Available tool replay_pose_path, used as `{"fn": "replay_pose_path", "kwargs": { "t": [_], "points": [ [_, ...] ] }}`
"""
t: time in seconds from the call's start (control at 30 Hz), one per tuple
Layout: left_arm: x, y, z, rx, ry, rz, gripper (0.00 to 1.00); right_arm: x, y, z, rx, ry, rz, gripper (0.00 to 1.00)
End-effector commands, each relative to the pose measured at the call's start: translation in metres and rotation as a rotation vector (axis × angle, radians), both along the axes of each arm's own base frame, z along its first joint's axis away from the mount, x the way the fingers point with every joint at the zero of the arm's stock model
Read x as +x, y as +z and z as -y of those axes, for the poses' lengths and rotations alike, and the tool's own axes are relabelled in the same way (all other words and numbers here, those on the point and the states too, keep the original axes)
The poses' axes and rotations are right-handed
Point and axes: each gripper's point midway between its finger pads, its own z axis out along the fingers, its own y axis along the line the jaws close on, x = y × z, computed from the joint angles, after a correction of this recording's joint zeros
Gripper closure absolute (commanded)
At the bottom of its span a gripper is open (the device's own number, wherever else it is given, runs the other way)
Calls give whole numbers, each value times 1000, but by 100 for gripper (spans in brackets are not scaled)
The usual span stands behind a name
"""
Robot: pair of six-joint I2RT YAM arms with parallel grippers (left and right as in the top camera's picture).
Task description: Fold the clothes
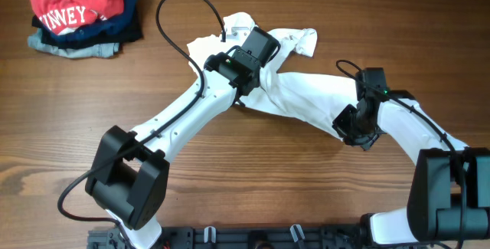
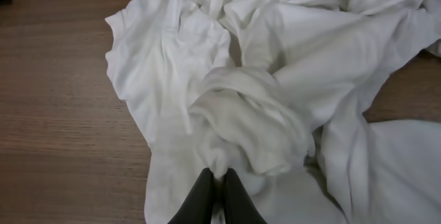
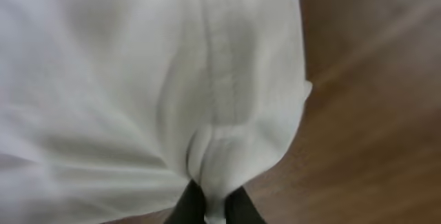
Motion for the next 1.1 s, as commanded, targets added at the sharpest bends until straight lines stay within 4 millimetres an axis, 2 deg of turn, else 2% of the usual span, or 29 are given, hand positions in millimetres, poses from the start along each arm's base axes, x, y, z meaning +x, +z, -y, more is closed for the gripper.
{"fn": "replay_pose_path", "kwargs": {
  "t": [0.0,0.07,0.13,0.23,0.3,0.4,0.43,0.47,0.5,0.53,0.57,0.63,0.7,0.8,0.87,0.93,1.07],
  "points": [
    [0,-2,-3,-5,17,-4,96,20,31,3,-12,-18,64,96],
    [0,-2,-3,-5,17,-4,96,37,53,5,-27,-19,128,96],
    [0,-2,-3,-5,17,-4,96,65,86,8,-38,-23,234,96],
    [0,-2,-3,-5,17,-4,96,101,119,15,-44,-48,372,96],
    [0,-2,-3,-5,17,-5,96,129,132,29,-65,-90,492,96],
    [-1,-2,-4,-4,17,-5,96,166,141,67,-155,-179,632,96],
    [-1,-2,-4,-4,17,-5,96,178,141,77,-180,-158,671,91],
    [-1,-2,-4,-4,17,-5,96,189,140,85,-206,-117,704,86],
    [-1,-2,-3,-5,17,-5,96,198,134,94,-231,-85,715,74],
    [-1,-3,-3,-5,17,-5,96,202,123,102,-256,-44,702,23],
    [-1,-3,-3,-6,16,-9,96,202,112,106,-256,-30,669,1],
    [-2,-6,-1,-12,11,-19,96,195,101,107,-222,-12,605,1],
    [-2,-11,-1,-8,9,-30,96,185,102,102,-170,-10,559,0],
    [-2,-24,-1,9,9,-54,96,163,105,77,-24,18,489,0],
    [-2,-31,1,7,6,-67,96,140,97,61,55,30,394,1],
    [0,-37,5,-19,23,-70,96,116,79,50,74,86,284,1],
    [3,-37,9,-33,20,-59,96,100,56,41,85,107,209,12]
  ]
}}
